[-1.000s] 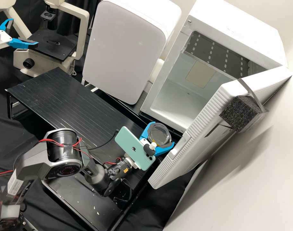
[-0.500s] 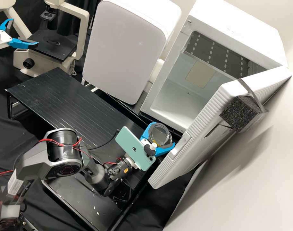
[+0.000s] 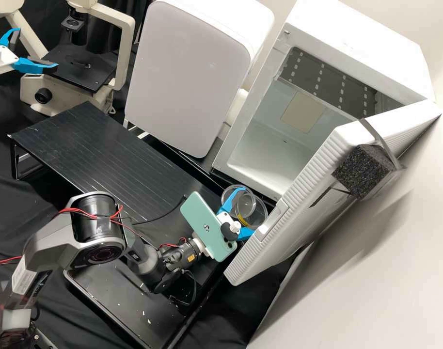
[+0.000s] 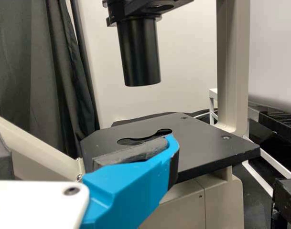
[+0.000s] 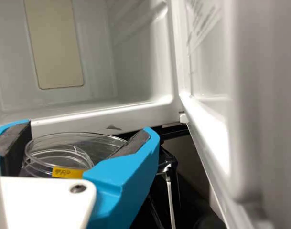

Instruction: Take the petri dish out of the incubator

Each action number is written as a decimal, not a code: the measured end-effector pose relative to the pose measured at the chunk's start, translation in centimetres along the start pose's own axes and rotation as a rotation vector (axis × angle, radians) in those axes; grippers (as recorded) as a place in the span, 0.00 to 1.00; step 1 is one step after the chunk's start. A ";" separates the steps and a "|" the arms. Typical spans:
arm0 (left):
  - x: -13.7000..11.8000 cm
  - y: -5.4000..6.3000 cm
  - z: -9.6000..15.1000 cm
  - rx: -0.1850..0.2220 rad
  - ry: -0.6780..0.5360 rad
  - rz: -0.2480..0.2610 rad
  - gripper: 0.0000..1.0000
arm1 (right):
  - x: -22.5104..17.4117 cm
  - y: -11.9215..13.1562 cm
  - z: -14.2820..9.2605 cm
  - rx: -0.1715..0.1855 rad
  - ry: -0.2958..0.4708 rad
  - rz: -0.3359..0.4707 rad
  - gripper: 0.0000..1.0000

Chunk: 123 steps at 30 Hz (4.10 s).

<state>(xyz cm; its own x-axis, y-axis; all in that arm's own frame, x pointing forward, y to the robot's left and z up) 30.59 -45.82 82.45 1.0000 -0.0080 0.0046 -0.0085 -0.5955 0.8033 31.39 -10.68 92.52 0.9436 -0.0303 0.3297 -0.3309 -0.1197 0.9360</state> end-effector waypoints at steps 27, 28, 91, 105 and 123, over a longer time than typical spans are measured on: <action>0.0 0.0 0.0 0.000 0.000 0.000 1.00 | -1.2 -1.0 -1.2 0.003 -0.028 -0.061 0.00; 0.0 0.0 0.0 0.000 0.000 0.000 1.00 | -1.2 -1.0 -1.2 0.003 -0.028 -0.061 0.00; 0.0 0.0 0.0 0.000 0.000 0.000 1.00 | 0.2 -2.3 -2.4 -0.073 0.012 -0.091 0.00; 0.0 0.0 0.0 0.000 0.000 0.000 1.00 | -0.4 -1.4 -2.6 -0.074 0.005 -0.070 0.00; 0.0 0.0 0.0 0.000 0.000 0.000 1.00 | 1.9 -1.3 -4.2 -0.055 0.089 -0.050 0.00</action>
<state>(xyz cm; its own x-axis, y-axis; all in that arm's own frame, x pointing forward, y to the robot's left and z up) 30.59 -45.82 82.45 1.0000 -0.0080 0.0046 -0.0085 -0.5955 0.8033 33.52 -6.41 92.44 0.9551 0.0633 0.2893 -0.2854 -0.0638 0.9563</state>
